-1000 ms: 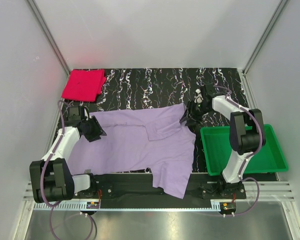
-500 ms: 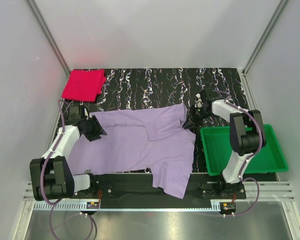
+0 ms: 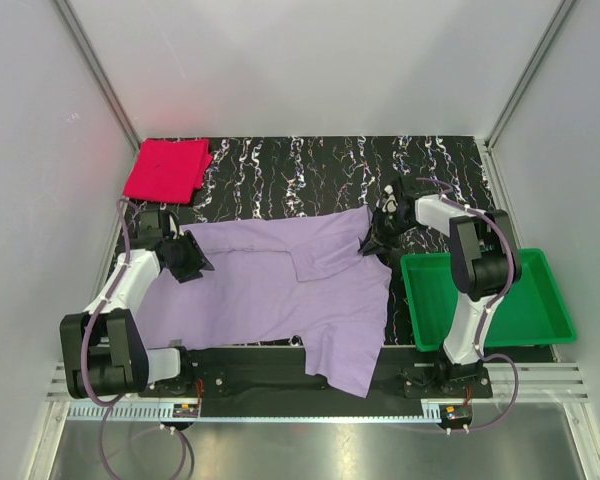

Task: Fold and stack the t-shirts
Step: Fold the tshirt

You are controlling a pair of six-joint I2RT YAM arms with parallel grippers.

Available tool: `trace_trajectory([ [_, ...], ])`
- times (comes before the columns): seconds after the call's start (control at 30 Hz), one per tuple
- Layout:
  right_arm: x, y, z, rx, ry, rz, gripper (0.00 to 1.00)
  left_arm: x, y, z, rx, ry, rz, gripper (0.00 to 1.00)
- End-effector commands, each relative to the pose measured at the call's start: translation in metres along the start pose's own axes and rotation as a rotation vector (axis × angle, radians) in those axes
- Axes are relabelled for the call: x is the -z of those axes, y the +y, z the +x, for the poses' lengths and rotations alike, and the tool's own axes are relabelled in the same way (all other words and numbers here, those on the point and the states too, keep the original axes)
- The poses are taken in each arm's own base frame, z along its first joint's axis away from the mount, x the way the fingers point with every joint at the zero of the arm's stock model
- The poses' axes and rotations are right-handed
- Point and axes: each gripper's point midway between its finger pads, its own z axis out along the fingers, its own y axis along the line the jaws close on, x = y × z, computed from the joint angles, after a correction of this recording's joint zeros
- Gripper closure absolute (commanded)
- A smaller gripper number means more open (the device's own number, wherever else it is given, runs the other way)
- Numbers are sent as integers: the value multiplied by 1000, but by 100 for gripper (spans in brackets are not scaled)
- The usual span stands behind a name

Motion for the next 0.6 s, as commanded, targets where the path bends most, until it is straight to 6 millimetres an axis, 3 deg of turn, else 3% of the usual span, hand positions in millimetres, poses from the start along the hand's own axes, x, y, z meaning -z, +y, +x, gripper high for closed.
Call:
trace_trajectory([
  [0.0, -3, 7, -6, 23, -6, -11, 74, 4, -14, -15, -35, -35, 45, 56],
  [0.3, -9, 2, 3, 37, 14, 15, 74, 1, -12, -13, -32, -29, 45, 56],
  [0.57, -13, -6, 10, 135, 11, 165, 70, 1, -12, -13, -32, -29, 45, 56],
])
